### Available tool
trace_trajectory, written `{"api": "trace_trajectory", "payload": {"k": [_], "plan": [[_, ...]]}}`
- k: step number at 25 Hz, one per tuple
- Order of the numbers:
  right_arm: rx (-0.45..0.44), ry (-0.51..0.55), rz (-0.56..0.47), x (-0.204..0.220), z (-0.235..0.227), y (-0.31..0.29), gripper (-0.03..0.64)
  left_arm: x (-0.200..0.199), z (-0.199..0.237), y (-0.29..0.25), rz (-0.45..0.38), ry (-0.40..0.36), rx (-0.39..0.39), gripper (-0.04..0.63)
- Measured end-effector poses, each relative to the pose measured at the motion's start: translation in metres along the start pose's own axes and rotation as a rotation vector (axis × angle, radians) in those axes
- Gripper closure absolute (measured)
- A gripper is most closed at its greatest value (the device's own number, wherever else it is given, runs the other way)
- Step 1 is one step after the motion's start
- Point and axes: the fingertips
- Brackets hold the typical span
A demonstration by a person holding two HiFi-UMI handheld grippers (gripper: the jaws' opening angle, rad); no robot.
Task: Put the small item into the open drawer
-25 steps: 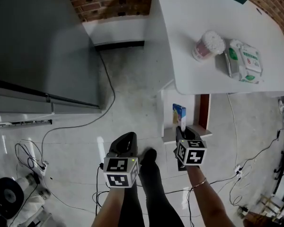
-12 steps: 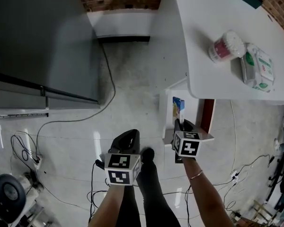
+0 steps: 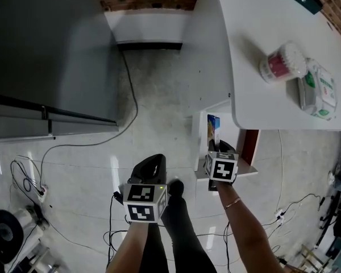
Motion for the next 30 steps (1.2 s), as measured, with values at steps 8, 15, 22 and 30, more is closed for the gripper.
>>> {"api": "trace_trajectory", "payload": {"k": [8, 15, 22, 30], "plan": [[0.012, 0.016, 0.043, 0.009, 0.002, -0.028, 0.529, 0.004, 0.008, -0.012, 0.015, 0.001, -0.008, 0.574], [0.03, -0.031, 0.087, 0.015, 0.0, -0.042, 0.529, 0.001, 0.014, -0.02, 0.013, -0.015, -0.015, 0.574], [0.022, -0.03, 0.118, 0.016, 0.002, -0.055, 0.529, -0.001, 0.015, -0.028, 0.009, -0.011, -0.022, 0.574], [0.017, -0.022, 0.16, 0.029, 0.002, -0.064, 0.529, 0.001, 0.016, -0.035, 0.024, -0.006, -0.025, 0.574]]}}
Point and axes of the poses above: the fingertips, and each gripper's own axes: y backward along the fingers, z to its left, x out of its underside, and after that the axes turned 7 degrees about x, right-handed
